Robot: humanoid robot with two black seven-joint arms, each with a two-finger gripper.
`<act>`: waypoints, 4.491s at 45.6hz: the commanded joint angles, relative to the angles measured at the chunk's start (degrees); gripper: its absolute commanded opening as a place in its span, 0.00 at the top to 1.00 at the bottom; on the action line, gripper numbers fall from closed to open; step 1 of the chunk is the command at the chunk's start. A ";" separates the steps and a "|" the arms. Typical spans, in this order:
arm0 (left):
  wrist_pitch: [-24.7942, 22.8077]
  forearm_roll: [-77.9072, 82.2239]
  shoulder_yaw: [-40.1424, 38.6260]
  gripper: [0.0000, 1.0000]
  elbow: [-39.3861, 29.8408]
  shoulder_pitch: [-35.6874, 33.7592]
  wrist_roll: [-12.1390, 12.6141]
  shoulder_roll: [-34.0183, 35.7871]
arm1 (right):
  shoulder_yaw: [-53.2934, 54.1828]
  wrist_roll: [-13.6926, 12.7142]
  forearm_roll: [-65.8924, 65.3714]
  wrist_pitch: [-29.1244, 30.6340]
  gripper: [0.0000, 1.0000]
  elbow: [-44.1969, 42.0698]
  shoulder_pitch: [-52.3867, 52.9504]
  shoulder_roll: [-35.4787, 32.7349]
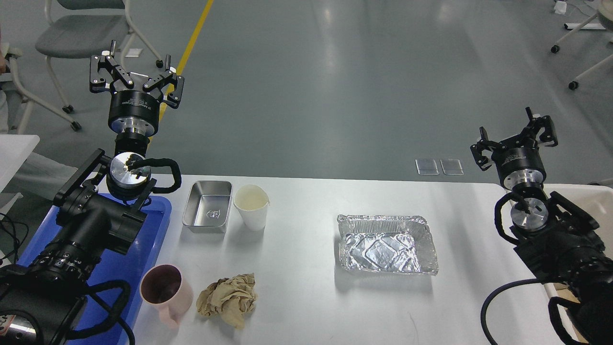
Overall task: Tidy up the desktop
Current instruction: 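Move the left gripper down toward the pink mug beside the blue bin, then reach the left gripper low toward the pink mug's rim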
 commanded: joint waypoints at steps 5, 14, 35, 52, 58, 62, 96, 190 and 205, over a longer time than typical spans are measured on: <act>0.98 4.11 0.08 0.03 -0.54 1.87 -0.37 0.77 | -0.09 -0.11 -0.11 -0.35 0.00 0.09 0.24 -0.06; 7.83 11.40 10.26 0.04 -2.56 0.99 -0.37 5.42 | -0.09 -0.02 -0.73 -0.44 0.00 0.09 0.15 -0.15; 10.12 18.61 40.49 0.04 -15.30 -1.03 -0.46 19.74 | -0.18 -0.02 -0.99 0.00 0.00 0.27 -0.46 -0.85; 12.33 26.88 64.06 0.03 -27.34 -5.69 -8.54 41.45 | -0.35 -0.02 -3.89 0.27 0.00 0.53 -0.99 -0.76; 3.10 26.70 64.94 0.03 -28.84 -6.30 -8.46 47.96 | -0.44 -0.02 -4.60 0.35 0.00 0.62 -0.99 -0.41; 2.92 27.05 65.91 0.03 -29.45 -6.31 -8.37 50.86 | -0.44 -0.02 -5.12 0.27 0.00 0.70 -0.90 -0.24; 13.64 64.13 85.06 0.03 -37.63 -6.13 -8.72 58.77 | -0.53 0.07 -5.48 0.35 0.00 0.62 -1.17 2.31; -17.12 50.16 77.69 0.06 -49.06 -23.89 -3.46 81.01 | -0.53 0.24 -7.94 0.00 0.00 0.62 -1.78 7.41; -9.75 58.42 78.04 0.06 -49.15 -16.77 0.07 73.73 | -4.39 0.33 -8.20 -0.26 0.00 0.44 -1.52 8.03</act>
